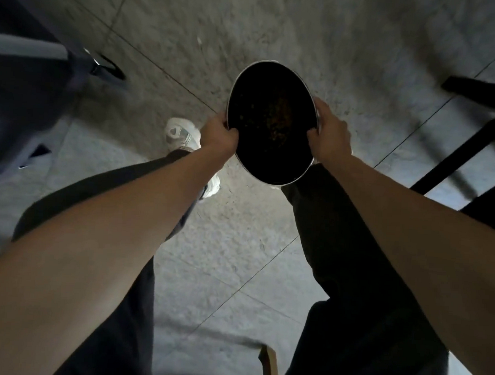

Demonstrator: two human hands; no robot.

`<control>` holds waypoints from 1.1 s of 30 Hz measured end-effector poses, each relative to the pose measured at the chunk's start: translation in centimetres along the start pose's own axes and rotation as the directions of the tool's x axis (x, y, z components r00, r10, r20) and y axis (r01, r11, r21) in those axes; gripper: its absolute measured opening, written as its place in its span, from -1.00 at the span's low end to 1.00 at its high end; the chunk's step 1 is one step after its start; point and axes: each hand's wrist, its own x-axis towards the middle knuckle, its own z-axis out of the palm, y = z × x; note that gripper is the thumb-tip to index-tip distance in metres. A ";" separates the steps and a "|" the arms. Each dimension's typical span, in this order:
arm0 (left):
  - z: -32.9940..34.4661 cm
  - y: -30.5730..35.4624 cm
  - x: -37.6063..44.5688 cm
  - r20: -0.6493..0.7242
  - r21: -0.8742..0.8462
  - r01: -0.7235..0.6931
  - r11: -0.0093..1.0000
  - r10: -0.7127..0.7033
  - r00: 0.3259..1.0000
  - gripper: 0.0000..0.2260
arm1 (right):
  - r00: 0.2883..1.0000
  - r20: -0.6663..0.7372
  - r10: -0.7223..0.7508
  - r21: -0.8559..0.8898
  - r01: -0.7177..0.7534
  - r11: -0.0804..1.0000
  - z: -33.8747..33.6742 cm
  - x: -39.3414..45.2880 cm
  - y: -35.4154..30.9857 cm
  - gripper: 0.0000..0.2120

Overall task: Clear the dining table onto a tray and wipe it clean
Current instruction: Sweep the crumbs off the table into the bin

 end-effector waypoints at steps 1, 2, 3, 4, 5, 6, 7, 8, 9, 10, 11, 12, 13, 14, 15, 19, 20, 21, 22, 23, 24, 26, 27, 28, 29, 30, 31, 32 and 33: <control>0.2 0.2 -0.1 -0.051 0.018 0.007 1.000 -0.006 0.999 -0.74 | 1.000 -0.004 -0.010 -0.008 0.010 1.000 0.0 -0.2 -0.1 -0.32; 0.1 0.5 -0.4 -0.078 0.028 0.013 1.000 -0.011 0.997 -0.75 | 1.000 -0.010 -0.018 -0.023 0.018 1.000 -0.2 -0.4 -0.2 -0.32; -0.2 0.9 -0.9 -0.082 0.035 0.009 0.999 -0.006 0.997 -0.79 | 1.000 -0.019 -0.022 -0.044 0.021 0.999 -0.6 -0.9 -0.3 -0.33; -0.7 1.4 -1.5 -0.069 0.048 -0.005 0.999 0.008 0.998 -0.84 | 0.999 -0.033 -0.027 -0.053 0.026 0.998 -1.0 -1.4 -0.4 -0.34; -1.4 1.9 -2.2 -0.052 0.064 -0.033 0.997 0.036 0.998 -0.88 | 0.998 -0.046 -0.032 -0.040 0.030 0.999 -1.8 -2.2 -0.4 -0.34; -2.2 2.6 -3.2 -0.040 0.078 -0.071 0.994 0.074 0.996 -0.90 | 0.998 -0.058 -0.034 -0.008 0.034 0.999 -2.6 -3.2 -0.4 -0.34; -3.1 3.3 -4.3 -0.028 0.084 -0.112 0.990 0.115 0.993 -0.90 | 0.997 -0.069 -0.038 0.031 0.040 0.999 -3.6 -4.5 -0.4 -0.33; -4.0 4.2 -5.7 -0.017 0.088 -0.150 0.985 0.152 0.988 -0.90 | 0.995 -0.085 -0.048 0.068 0.054 0.996 -4.6 -6.1 -0.4 -0.33; -4.9 5.1 -7.3 -0.009 0.100 -0.189 0.977 0.191 0.982 -0.91 | 0.993 -0.103 -0.063 0.099 0.073 0.992 -5.7 -7.8 -0.6 -0.34; -5.9 6.1 -9.0 -0.006 0.120 -0.225 0.967 0.228 0.974 -0.92 | 0.989 -0.123 -0.080 0.123 0.095 0.988 -7.0 -9.5 -1.0 -0.35; -6.6 7.1 -10.7 0.001 0.137 -0.263 0.955 0.266 0.964 -0.92 | 0.986 -0.140 -0.087 0.141 0.106 0.984 -8.3 -11.2 -1.4 -0.37; -7.3 8.3 -12.7 0.008 0.144 -0.295 0.945 0.297 0.955 -0.92 | 0.985 -0.153 -0.079 0.155 0.103 0.983 -9.8 -12.8 -1.7 -0.37; -7.9 9.6 -14.7 0.008 0.144 -0.319 0.937 0.321 0.947 -0.90 | 0.985 -0.161 -0.062 0.164 0.089 0.982 -11.5 -14.5 -2.1 -0.37; -8.5 10.9 -16.9 0.003 0.152 -0.334 0.930 0.338 0.941 -0.86 | 0.986 -0.163 -0.047 0.168 0.075 0.983 -13.2 -16.1 -2.5 -0.36; -9.1 12.2 -19.1 -0.007 0.168 -0.339 0.926 0.345 0.939 -0.81 | 0.986 -0.162 -0.035 0.161 0.062 0.985 -15.1 -17.7 -3.0 -0.36; -10.7 16.9 -27.4 -0.040 0.177 -0.306 0.935 0.318 0.947 -0.87 | 0.986 -0.165 0.009 0.142 0.015 0.990 -21.9 -23.3 -4.2 -0.34; -11.0 17.9 -29.1 -0.046 0.179 -0.309 0.934 0.322 0.946 -0.92 | 0.986 -0.168 0.003 0.162 0.025 0.986 -23.4 -24.5 -4.4 -0.33; -11.1 18.9 -30.7 -0.046 0.175 -0.315 0.933 0.327 0.944 -0.94 | 0.984 -0.178 -0.010 0.172 0.041 0.984 -24.8 -25.8 -4.4 -0.33; -11.0 19.8 -32.2 -0.041 0.175 -0.317 0.932 0.328 0.944 -0.93 | 0.981 -0.193 -0.022 0.166 0.055 0.985 -26.2 -26.9 -4.2 -0.33; -10.8 20.8 -33.4 -0.032 0.186 -0.316 0.930 0.328 0.944 -0.90 | 0.978 -0.208 -0.027 0.148 0.059 0.987 -27.4 -27.9 -3.9 -0.33; -10.5 21.7 -34.6 -0.021 0.206 -0.311 0.928 0.322 0.946 -0.86 | 0.976 -0.214 -0.027 0.129 0.056 0.990 -28.6 -28.8 -3.5 -0.33; -9.7 23.4 -36.6 -0.011 0.251 -0.298 0.921 0.311 0.950 -0.81 | 0.977 -0.209 -0.032 0.105 0.055 0.993 -31.1 -30.3 -2.7 -0.34; -9.3 24.2 -37.4 -0.011 0.268 -0.293 0.918 0.307 0.952 -0.81 | 0.974 -0.219 -0.053 0.092 0.075 0.993 -32.5 -31.0 -2.3 -0.38; -8.9 24.8 -38.1 -0.015 0.274 -0.291 0.917 0.307 0.952 -0.83 | 0.963 -0.252 -0.094 0.083 0.118 0.990 -34.2 -31.7 -1.9 -0.44; -8.5 25.5 -38.7 -0.022 0.272 -0.289 0.918 0.307 0.952 -0.85 | 0.940 -0.311 -0.142 0.083 0.176 0.981 -36.1 -32.4 -1.5 -0.53; -8.1 26.1 -39.1 -0.031 0.266 -0.288 0.920 0.306 0.951 -0.86 | 0.902 -0.394 -0.175 0.092 0.228 0.969 -38.3 -32.8 -0.9 -0.62; -7.6 26.7 -39.4 -0.040 0.268 -0.283 0.921 0.304 0.952 -0.85 | 0.853 -0.488 -0.183 0.101 0.264 0.959 -40.8 -33.0 -0.1 -0.70; -7.2 27.3 -39.6 -0.049 0.276 -0.276 0.921 0.301 0.952 -0.86 | 0.797 -0.579 -0.170 0.112 0.285 0.952 -43.5 -32.8 1.0 -0.75; -6.7 27.9 -39.7 -0.058 0.283 -0.264 0.922 0.291 0.955 -0.87 | 0.743 -0.654 -0.142 0.123 0.290 0.949 -46.3 -32.3 2.2 -0.77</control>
